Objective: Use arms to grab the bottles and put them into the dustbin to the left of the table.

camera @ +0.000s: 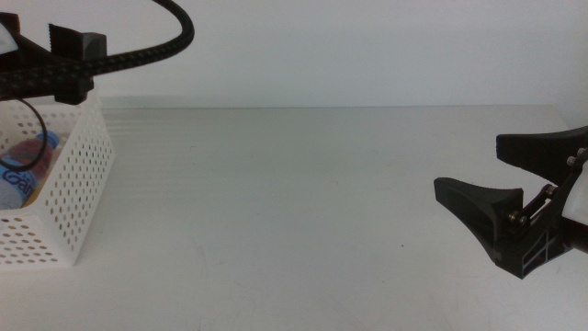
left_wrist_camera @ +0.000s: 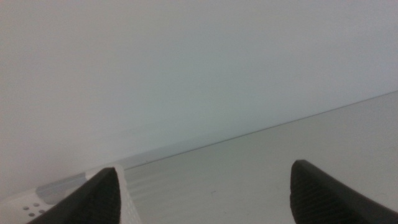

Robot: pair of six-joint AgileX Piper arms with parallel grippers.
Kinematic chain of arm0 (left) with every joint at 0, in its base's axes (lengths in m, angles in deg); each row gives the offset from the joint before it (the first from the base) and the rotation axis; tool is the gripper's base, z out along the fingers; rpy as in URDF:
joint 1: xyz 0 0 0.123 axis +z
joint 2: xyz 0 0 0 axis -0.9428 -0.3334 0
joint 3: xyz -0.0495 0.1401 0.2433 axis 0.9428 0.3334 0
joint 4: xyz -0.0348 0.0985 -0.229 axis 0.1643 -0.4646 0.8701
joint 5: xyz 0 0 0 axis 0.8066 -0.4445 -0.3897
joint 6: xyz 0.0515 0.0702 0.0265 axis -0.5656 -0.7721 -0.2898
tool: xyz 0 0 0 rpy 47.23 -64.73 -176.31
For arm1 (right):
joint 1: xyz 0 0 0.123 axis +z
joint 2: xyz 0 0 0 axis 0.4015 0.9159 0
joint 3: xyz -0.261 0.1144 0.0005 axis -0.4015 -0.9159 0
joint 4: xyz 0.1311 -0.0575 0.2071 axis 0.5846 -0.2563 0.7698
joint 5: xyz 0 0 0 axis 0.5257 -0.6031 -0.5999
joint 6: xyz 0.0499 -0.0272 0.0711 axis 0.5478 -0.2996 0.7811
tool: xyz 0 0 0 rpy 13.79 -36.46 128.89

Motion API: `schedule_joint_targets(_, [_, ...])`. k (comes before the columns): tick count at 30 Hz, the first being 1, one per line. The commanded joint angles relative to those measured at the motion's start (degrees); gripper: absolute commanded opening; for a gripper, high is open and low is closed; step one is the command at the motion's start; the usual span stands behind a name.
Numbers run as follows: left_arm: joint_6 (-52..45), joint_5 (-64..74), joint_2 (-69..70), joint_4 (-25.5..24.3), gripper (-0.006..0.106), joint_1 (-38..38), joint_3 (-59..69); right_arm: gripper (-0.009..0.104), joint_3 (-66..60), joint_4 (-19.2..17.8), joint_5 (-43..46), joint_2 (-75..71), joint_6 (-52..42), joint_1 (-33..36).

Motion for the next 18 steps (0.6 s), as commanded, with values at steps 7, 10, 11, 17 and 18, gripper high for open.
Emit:
schedule_joint_targets(7, [0.81, -4.72, 3.45, 6.37, 0.089, 2.68, -0.59, 0.077, 1.47, -0.70, 4.31, -4.85, -0.77, -11.67])
schedule_joint_targets(10, [0.81, -5.15, 6.59, 9.35, 0.089, 5.73, 3.48, 0.077, 0.82, -0.77, 4.44, -8.18, -0.77, -17.43])
schedule_joint_targets(11, [0.81, -5.54, 7.68, 9.48, 0.089, 6.69, 5.02, 0.077, 0.13, -0.77, 4.44, -9.35, -0.77, -18.82])
schedule_joint_targets(17, [0.75, -6.39, 19.75, 8.98, 0.089, 7.90, 17.50, 0.077, -9.19, -0.96, 4.51, -18.87, -0.77, -20.91])
schedule_joint_targets(18, [0.75, -6.39, 22.16, 9.05, 0.089, 7.90, 19.92, 0.077, -10.93, -1.06, 4.39, -20.57, -0.77, -20.91])
